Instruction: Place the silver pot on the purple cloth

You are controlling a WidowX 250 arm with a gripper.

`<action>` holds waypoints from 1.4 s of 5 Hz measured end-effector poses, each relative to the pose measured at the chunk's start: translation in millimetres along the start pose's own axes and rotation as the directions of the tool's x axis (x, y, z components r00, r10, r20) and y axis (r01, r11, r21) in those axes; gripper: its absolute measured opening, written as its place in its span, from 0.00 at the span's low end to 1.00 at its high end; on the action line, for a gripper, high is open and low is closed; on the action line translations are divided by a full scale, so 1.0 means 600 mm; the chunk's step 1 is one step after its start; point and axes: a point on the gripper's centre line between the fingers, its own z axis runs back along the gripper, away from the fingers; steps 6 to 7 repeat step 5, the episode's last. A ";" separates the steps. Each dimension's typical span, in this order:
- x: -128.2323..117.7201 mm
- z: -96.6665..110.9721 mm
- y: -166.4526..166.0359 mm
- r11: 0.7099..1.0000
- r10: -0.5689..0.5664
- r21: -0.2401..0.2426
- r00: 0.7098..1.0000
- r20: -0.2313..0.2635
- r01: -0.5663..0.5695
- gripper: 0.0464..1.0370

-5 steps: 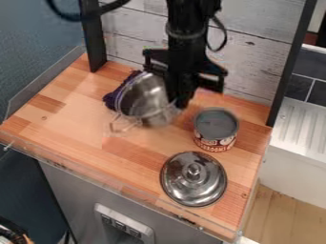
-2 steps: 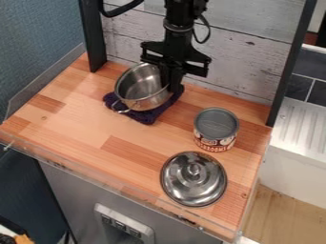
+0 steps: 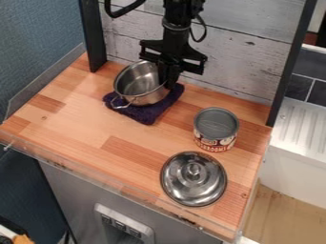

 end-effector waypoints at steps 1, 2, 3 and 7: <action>-0.006 -0.008 -0.007 1.000 0.002 -0.020 1.000 -0.024 -0.002 0.05; -0.019 -0.009 -0.015 0.999 -0.018 -0.038 0.998 -0.064 0.016 0.21; -0.030 -0.007 -0.016 0.999 -0.026 -0.043 0.998 -0.056 0.023 0.49; -0.029 0.062 -0.016 0.992 -0.057 -0.104 0.996 0.074 0.064 0.98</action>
